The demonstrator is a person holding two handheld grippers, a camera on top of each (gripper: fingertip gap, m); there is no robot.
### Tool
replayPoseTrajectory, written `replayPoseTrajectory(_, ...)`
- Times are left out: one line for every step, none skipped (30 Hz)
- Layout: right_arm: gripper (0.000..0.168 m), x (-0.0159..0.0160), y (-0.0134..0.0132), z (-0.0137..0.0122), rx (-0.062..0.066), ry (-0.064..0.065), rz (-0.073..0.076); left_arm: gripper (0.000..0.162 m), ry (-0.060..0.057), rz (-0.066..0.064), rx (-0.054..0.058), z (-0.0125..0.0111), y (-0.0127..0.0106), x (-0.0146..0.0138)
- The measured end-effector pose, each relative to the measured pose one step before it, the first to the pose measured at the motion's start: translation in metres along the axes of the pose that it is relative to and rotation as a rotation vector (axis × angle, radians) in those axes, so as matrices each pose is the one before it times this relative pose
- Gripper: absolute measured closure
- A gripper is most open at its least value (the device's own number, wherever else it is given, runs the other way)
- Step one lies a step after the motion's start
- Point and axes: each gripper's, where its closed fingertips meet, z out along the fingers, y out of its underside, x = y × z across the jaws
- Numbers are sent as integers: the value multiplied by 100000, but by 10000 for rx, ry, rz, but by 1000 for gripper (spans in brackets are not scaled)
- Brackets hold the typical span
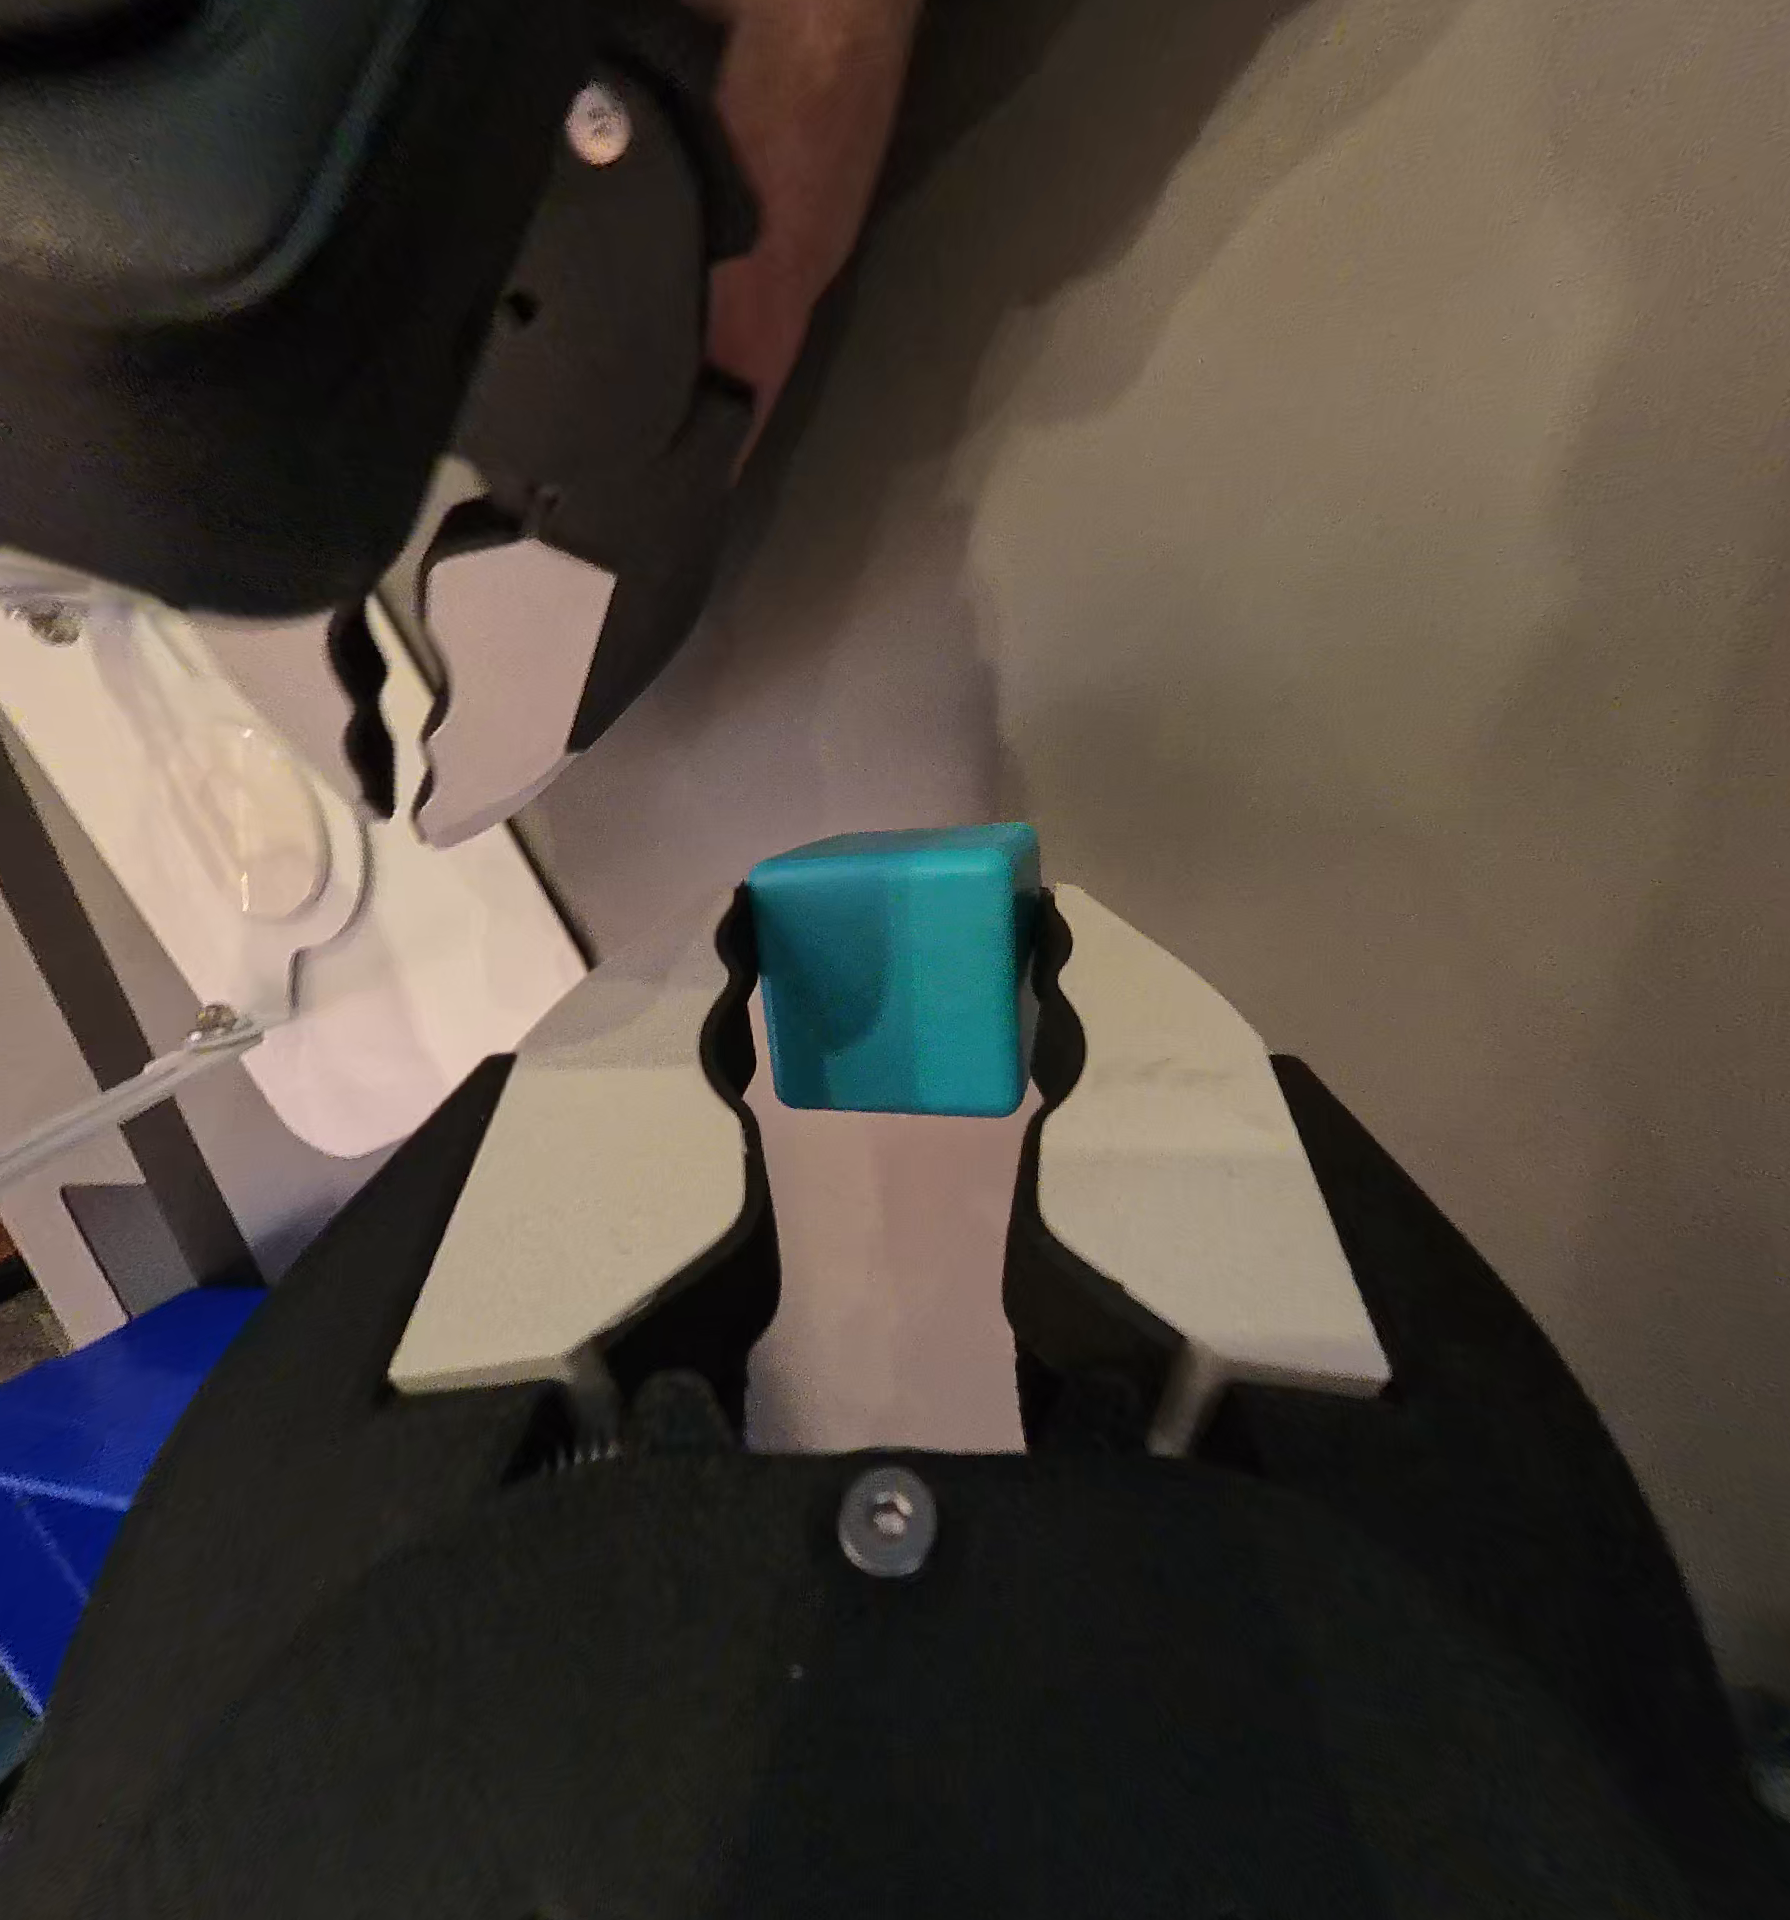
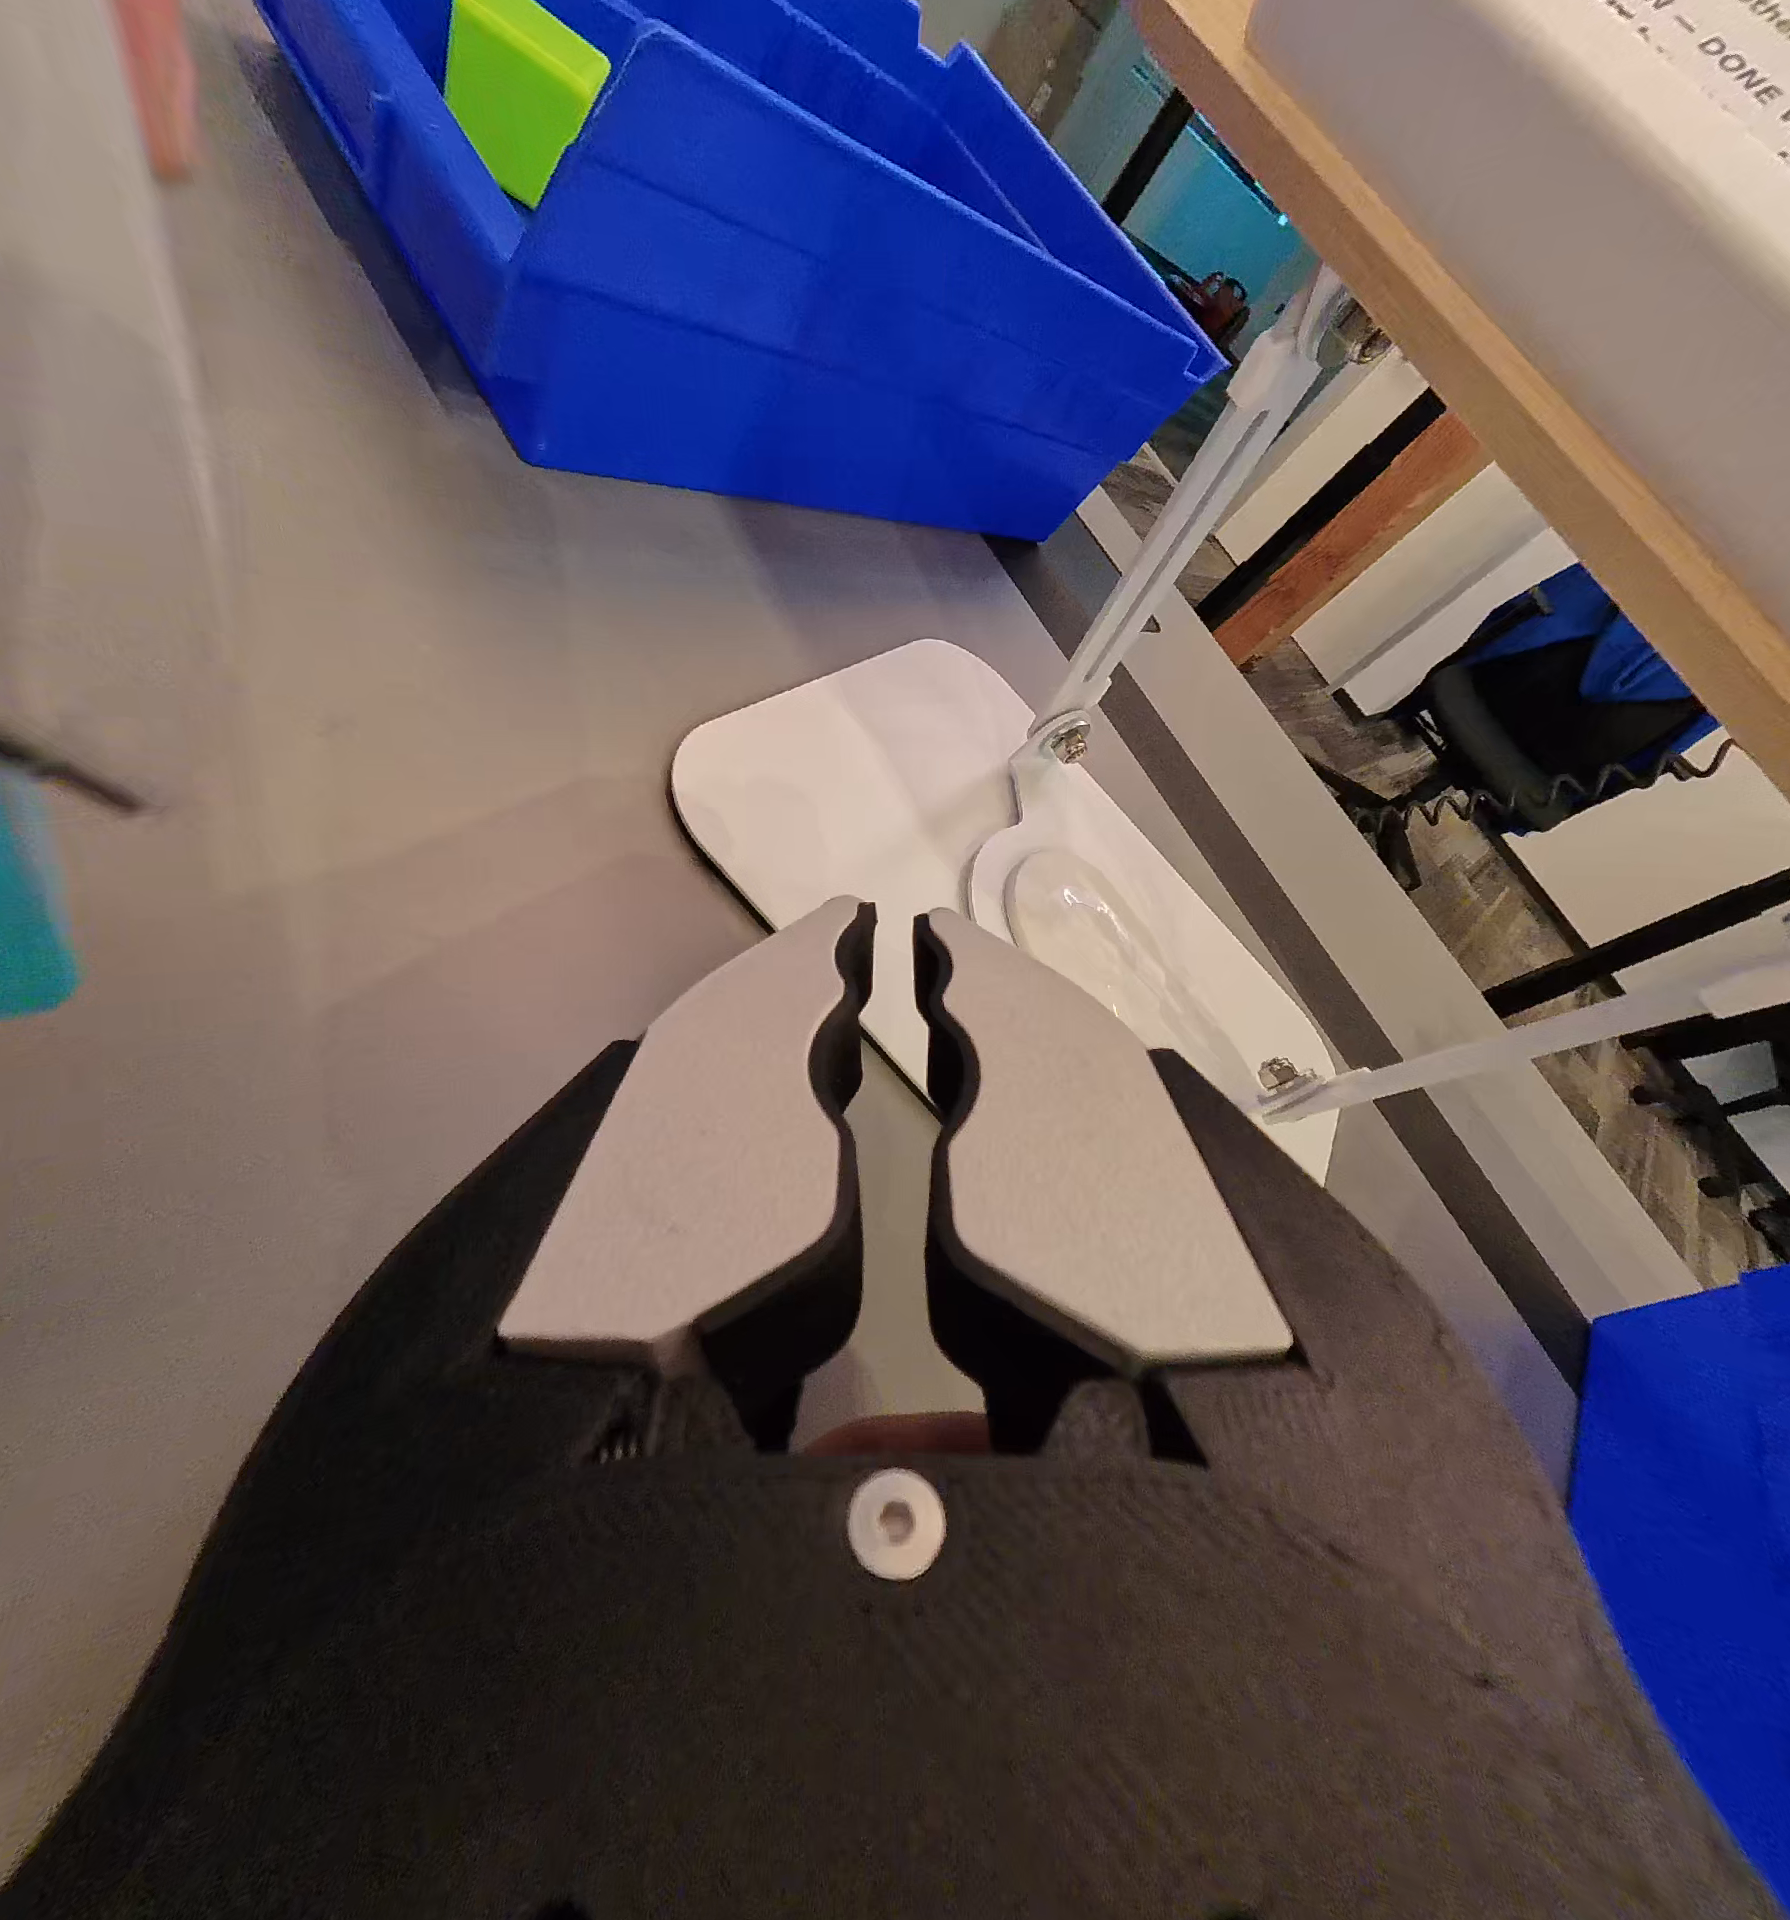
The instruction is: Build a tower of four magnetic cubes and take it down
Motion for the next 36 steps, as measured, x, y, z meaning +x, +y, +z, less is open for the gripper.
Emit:
replayPoseTrajectory(161, -26, 2, 5, -6, 0, -20, 112, 126, 188, 5, 226, -280, 493)
replayPoseTrajectory(161, 4, 8, 1, -1, -4, 3, 111, 132, 176, 12, 225, -262, 480)
replayPoseTrajectory(161, 27, -10, -10, 11, -2, 30, 111, 79, 140, 2, 243, -249, 358)
replayPoseTrajectory(161, 38, -15, -9, 14, -3, 38, 111, 27, 125, 10, 266, -235, 223)
replayPoseTrajectory(161, 22, 1, -9, 8, -4, 26, 111, 59, 114, 30, 286, -252, 242)
replayPoseTrajectory(162, 7, -6, -7, 3, 0, 7, 111, 121, 67, 30, 298, -213, 284)
replayPoseTrajectory(162, -8, 3, 0, -2, 0, -12, 112, 102, 47, 50, 257, -223, 233)
replayPoseTrajectory(162, -29, 10, 19, -9, -2, -24, 112, 73, 48, 38, 243, -205, 180)
replayPoseTrajectory(162, -27, 11, 8, -6, -1, -26, 112, 42, 105, 8, 232, -149, 172)
replayPoseTrajectory(162, -18, -5, -1, -1, 0, -16, 112, 13, 126, 13, 207, -157, 147)
replayPoseTrajectory(162, -3, 8, 3, 0, -1, -5, 112, 42, 56, 29, 217, -184, 163)
replayPoseTrajectory(162, -2, -1, 1, 1, -2, 0, 112, 6, 66, 67, 214, -232, 104)
replayPoseTrajectory(161, -3, 0, 0, 0, -2, 1, 112, -3, 110, 96, 212, -242, 83)
replayPoseTrajectory(161, 4, 1, 0, -1, 2, -2, 112, 98, 99, 79, 227, -199, 222)
replayPoseTrajectory(162, -11, 0, 2, 1, 1, -6, 112, 130, 77, 35, 249, -117, 263)
replayPoseTrajectory(162, 6, 2, -1, -1, 0, -8, 112, 83, 61, -2, 260, -51, 177)
replayPoseTrajectory(162, -11, 3, 0, -2, 0, -8, 112, 45, 34, -36, 281, 12, 114)
replayPoseTrajectory(162, -16, -2, 5, -3, 0, -10, 112, 11, 17, -56, 241, 44, 47)
replayPoseTrajectory(162, -4, 5, 7, -3, -1, -11, 112, -64, 24, 42, 61, -57, -98)
replayPoseTrajectory(162, -12, 2, 1, -1, 0, -7, 112, -13, -5, 18, 39, -8, -48)
replayPoseTrajectory(162, 0, 1, 0, -1, -1, -2, 112, -13, 2, 43, 14, -18, -34)
replayPoseTrajectory(162, 4, 2, 7, 0, -2, 0, 112, -27, -1, 37, 23, -17, -52)
replayPoseTrajectory(162, -2, 0, 0, 0, -2, -1, 112, -59, -18, 12, 25, -26, -79)
replayPoseTrajectory(162, -5, -2, 4, -3, -2, -3, 112, -48, -9, -2, 23, -9, -60)
replayPoseTrajectory(162, -4, 11, 1, -3, -1, -3, 112, -41, -5, 13, 30, -25, -41)
replayPoseTrajectory(162, 1, 1, 0, 0, 0, -1, 112, -16, -16, 31, 8, -16, -20)
replayPoseTrajectory(162, -8, -6, 6, 0, -2, 1, 112, 5, -23, 30, 19, -3, -3)
replayPoseTrajectory(162, 5, 5, 5, -3, -3, -2, 112, -1, -37, 24, 4, -7, -32)
replayPoseTrajectory(162, -13, 4, -1, -3, -1, -8, 112, -7, -44, 5, 4, 16, -45)
replayPoseTrajectory(162, -4, 3, 8, -1, 0, -9, 111, 5, -20, -13, 25, 30, -3)
replayPoseTrajectory(162, -3, -3, 4, -3, -1, -4, 110, -22, 2, -19, 5, 29, -25)
replayPoseTrajectory(162, -1, -1, 1, 1, 0, 2, 109, -33, -25, -27, -29, 55, -50)
replayPoseTrajectory(162, 14, -4, 0, 3, 0, 5, 109, -49, -46, -27, -111, 76, -89)
replayPoseTrajectory(162, 2, 2, -4, 3, 0, 6, 108, -38, -12, 8, -281, 81, -97)
replayPoseTrajectory(162, 14, -1, -1, 0, -2, 2, 108, -49, -24, 46, -420, 90, -140)
replayPoseTrajectory(162, -10, 5, 7, -2, -1, -3, 107, -90, -65, 89, -548, 66, -248)
